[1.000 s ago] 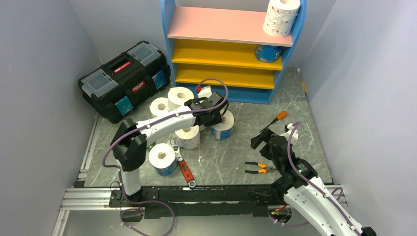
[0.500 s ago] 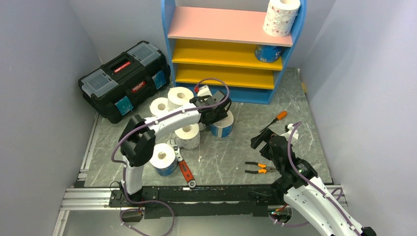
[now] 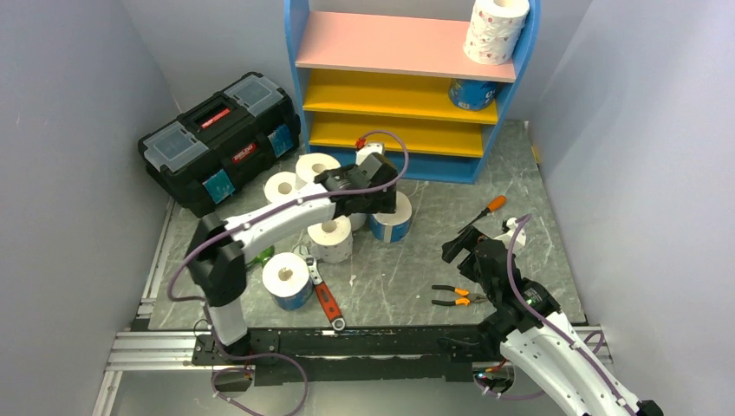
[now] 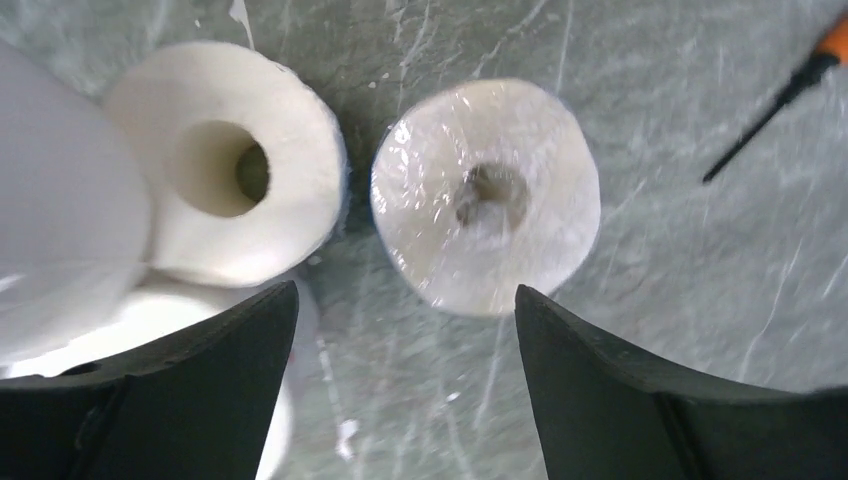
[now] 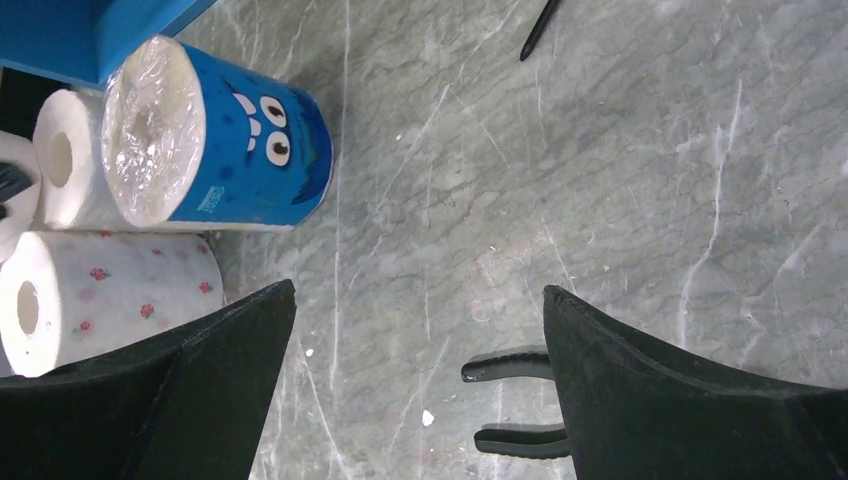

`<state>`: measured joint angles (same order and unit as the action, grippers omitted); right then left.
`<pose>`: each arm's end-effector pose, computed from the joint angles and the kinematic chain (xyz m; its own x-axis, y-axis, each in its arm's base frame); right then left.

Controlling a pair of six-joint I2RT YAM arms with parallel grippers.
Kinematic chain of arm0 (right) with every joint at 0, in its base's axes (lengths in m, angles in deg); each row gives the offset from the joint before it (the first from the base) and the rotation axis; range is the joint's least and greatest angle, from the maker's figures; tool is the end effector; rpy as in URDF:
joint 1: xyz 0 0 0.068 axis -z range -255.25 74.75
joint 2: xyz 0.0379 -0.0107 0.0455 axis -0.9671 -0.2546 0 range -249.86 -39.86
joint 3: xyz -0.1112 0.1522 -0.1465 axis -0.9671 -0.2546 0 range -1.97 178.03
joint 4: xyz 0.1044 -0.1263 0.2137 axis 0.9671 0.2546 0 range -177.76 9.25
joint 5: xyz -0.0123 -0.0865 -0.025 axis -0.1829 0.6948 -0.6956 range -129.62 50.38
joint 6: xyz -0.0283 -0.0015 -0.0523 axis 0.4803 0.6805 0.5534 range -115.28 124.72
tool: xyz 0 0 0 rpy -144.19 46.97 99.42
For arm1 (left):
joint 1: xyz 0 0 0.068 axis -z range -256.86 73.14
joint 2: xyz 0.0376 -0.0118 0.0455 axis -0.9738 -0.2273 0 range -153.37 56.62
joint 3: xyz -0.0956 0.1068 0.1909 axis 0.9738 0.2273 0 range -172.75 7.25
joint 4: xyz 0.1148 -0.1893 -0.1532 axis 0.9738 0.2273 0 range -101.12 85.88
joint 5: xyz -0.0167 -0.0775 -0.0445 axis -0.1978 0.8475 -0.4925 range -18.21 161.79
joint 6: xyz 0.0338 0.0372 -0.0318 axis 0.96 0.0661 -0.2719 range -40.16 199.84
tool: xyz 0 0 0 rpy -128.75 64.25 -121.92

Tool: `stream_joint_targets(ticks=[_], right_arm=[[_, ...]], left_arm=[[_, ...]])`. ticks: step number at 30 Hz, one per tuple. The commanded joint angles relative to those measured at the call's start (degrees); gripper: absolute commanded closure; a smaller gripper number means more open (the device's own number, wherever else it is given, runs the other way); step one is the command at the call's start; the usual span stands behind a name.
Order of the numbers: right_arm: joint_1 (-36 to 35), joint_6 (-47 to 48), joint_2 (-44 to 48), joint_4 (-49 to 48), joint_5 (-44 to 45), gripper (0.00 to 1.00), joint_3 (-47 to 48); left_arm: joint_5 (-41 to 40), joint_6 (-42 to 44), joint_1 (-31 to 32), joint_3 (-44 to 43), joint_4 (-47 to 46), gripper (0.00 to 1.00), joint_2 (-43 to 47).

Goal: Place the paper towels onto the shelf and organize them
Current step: Pick up the paper towel from the center of the board.

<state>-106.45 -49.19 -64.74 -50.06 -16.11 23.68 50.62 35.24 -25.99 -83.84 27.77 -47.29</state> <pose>0.1425 0.0661 0.2047 -0.4660 0.5841 -0.6646 0.2961 0.8108 0.5049 0.2686 -0.3053 0.2476 -0.7614 -0.1014 -0.6403 0.0667 0.9702 -0.2330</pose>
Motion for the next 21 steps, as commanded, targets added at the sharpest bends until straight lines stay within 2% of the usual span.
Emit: stream_joint_targets(ticks=[1,3,6,10,15,18,21], right_arm=[[0.02,1.42,0.07,-1.60,-0.18,0.04,0.42],[-0.02,1.69,-0.04,-2.27,-0.71,0.05,0.07],[0.01,2.78,-0.91,-4.66,-2.57,0.05,-0.30],[0.04,5.18,-6.98,-9.98,-6.68,0.05,2.18],[-0.08,7.69,-22.47,-13.73,-12.57,0.05,10.66],[-0.09,5.75,-28.47,-14.37,-12.50,0.06,14.91],[-0.09,2.39,-31.13,-18.30,-11.83,0.06,14.71]], left_arm=[[4.36,24.04,-0.06,5.66,-6.25,0.16,9.25],[6.09,28.87,-0.11,8.32,-7.89,0.21,11.43],[6.81,29.77,-0.48,11.47,-8.38,0.21,15.25],[8.15,26.37,-0.59,16.16,-9.76,0.22,20.47],[7.57,21.30,-0.60,24.27,-12.12,0.23,29.89],[6.18,17.94,-0.62,29.94,-13.47,0.23,36.15],[6.63,16.87,-0.63,34.41,-16.78,0.22,40.28]])
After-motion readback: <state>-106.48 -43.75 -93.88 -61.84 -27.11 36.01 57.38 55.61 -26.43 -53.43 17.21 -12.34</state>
